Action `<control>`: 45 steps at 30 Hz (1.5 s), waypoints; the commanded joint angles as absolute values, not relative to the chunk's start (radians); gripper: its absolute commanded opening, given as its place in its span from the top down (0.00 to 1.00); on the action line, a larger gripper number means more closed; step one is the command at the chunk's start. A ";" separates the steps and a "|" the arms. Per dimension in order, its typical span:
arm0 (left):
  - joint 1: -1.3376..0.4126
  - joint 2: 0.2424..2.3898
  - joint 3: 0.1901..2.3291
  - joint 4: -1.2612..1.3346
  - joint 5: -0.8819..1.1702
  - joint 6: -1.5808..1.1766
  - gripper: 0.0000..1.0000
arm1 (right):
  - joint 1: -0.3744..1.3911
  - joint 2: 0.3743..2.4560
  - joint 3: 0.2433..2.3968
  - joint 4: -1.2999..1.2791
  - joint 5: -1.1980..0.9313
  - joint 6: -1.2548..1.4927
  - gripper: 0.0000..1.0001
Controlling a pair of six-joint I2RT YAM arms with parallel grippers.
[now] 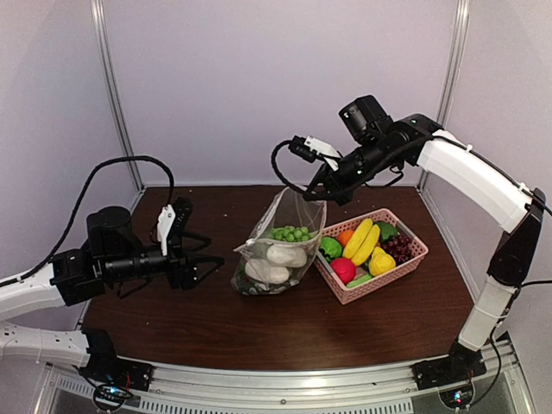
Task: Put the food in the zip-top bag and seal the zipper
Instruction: Hold the zipper food storage bag at the center of the board.
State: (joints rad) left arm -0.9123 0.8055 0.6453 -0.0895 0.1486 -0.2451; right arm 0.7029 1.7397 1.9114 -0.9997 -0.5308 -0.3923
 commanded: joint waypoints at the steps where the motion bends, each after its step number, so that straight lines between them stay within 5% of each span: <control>1: -0.917 0.859 0.628 0.087 0.054 -0.124 0.32 | 0.709 1.731 1.913 -1.008 -0.537 -0.376 1.00; 21: -0.917 1.137 0.787 0.088 0.150 0.055 0.62 | 0.708 1.729 1.908 -1.007 -0.535 -0.363 1.00; 33: -0.930 1.135 0.764 0.096 0.162 0.103 0.53 | 0.703 1.726 1.898 -1.005 -0.525 -0.361 1.00; 45: -0.939 1.134 0.725 0.117 0.132 0.128 0.55 | 0.702 1.719 1.890 -1.004 -0.529 -0.357 1.00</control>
